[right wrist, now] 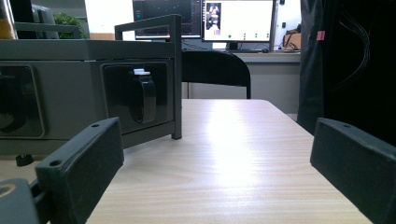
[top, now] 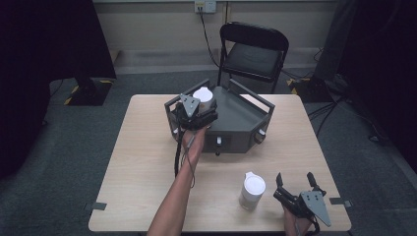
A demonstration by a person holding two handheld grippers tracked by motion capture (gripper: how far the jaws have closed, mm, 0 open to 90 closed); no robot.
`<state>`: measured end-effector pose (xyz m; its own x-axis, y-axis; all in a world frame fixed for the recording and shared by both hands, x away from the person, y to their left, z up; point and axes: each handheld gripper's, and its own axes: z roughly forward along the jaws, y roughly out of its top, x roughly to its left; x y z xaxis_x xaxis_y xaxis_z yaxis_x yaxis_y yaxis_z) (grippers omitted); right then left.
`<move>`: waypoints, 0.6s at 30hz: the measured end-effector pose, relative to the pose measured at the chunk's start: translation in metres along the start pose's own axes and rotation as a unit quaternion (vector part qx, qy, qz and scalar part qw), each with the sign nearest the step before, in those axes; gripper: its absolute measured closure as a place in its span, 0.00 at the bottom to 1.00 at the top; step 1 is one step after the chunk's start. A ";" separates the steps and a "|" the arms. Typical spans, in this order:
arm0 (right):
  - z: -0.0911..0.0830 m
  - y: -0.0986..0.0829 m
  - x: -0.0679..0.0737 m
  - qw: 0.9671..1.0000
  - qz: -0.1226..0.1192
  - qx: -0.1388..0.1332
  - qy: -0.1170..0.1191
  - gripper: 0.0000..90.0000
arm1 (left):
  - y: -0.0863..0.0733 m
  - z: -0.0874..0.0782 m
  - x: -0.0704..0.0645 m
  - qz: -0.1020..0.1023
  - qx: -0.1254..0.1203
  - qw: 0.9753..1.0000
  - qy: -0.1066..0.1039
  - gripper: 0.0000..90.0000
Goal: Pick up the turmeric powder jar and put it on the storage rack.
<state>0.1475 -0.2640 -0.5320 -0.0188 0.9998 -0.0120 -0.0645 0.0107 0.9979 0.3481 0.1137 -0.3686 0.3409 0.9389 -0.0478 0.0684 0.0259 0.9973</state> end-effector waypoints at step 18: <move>0.000 0.000 -0.001 1.000 0.000 0.000 0.002 0.01 | -0.004 -0.003 -0.003 0.009 -0.021 1.000 0.011 0.00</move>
<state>0.1472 -0.2647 -0.5320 -0.0229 0.9997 -0.0113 -0.0646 0.0098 0.9979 0.3443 0.1112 -0.3724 0.3213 0.9466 -0.0282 0.0228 0.0221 0.9995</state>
